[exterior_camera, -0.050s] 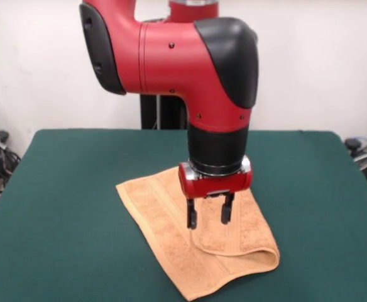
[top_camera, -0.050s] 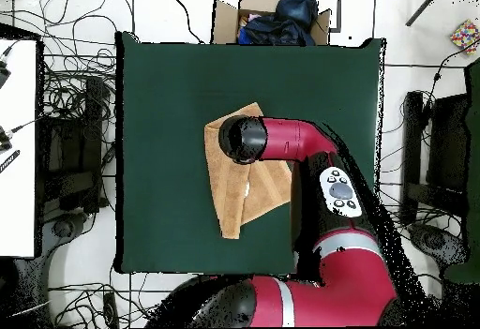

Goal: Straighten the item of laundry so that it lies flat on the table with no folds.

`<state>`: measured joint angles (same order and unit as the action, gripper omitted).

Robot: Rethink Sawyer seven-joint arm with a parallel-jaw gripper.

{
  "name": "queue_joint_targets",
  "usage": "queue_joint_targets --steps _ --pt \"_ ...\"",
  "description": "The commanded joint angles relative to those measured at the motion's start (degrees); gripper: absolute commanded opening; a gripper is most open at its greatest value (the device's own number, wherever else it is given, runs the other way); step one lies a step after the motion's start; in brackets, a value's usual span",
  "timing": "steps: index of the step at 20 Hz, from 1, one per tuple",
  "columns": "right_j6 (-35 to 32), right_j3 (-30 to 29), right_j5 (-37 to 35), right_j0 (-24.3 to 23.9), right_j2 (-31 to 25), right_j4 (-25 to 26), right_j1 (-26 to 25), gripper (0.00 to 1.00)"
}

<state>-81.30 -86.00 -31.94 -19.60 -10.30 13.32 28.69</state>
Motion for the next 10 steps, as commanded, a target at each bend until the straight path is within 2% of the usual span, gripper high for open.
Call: queue_joint_targets --steps 1,10 --pt "-5.3 -3.4 -3.0 -0.9 -3.5 -2.1 0.2 1.00" --pt "-3.6 -5.4 -0.9 -3.1 -4.4 -1.1 0.3 1.00"
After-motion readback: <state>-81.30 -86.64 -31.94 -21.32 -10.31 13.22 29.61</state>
